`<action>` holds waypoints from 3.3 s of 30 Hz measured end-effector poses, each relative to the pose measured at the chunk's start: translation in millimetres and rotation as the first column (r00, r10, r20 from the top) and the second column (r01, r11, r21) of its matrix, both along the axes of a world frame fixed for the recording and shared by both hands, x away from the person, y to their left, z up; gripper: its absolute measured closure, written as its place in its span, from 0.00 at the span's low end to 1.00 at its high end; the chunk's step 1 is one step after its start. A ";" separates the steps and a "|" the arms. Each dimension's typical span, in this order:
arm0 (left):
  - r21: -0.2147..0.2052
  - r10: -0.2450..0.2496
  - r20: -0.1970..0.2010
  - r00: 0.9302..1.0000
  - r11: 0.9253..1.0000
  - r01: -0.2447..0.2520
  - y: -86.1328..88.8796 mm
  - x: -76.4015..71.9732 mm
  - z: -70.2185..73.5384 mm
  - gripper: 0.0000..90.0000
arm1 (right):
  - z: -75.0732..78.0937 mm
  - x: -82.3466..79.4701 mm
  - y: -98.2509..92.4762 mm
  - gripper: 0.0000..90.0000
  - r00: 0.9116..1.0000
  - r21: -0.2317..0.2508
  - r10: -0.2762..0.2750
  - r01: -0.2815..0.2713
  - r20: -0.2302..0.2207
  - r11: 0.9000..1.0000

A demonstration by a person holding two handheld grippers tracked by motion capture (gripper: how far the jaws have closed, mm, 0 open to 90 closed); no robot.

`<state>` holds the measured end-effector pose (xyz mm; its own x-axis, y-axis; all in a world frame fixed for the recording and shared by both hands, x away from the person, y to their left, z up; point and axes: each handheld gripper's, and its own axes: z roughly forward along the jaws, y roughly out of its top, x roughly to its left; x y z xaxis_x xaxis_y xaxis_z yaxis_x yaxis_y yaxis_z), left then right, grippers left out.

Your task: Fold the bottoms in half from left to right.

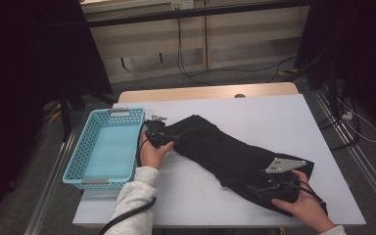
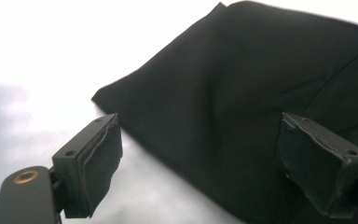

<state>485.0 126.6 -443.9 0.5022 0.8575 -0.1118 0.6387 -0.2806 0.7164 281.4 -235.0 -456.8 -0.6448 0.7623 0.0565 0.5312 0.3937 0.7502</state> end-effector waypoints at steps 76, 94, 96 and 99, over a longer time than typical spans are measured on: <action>-0.038 0.057 -0.037 0.998 0.998 -0.058 1.7 30.0 3.9 0.81 | 20.5 -1.6 -18.7 0.50 0.996 0.005 0.073 -0.074 0.056 0.997; -0.006 -0.062 -0.019 0.998 0.998 0.062 -13.6 10.6 4.4 0.32 | 15.7 123.5 8.3 0.68 0.985 0.038 -0.170 0.170 0.008 0.985; -0.009 -0.070 -0.013 0.997 0.998 0.070 -14.5 8.1 4.3 0.31 | 10.7 131.8 13.2 0.66 0.987 0.017 -0.162 0.162 -0.018 0.987; -0.006 -0.073 -0.006 0.997 0.997 0.073 -15.6 6.1 3.8 0.29 | 2.7 133.4 23.0 0.68 0.992 -0.024 -0.116 0.115 -0.048 0.993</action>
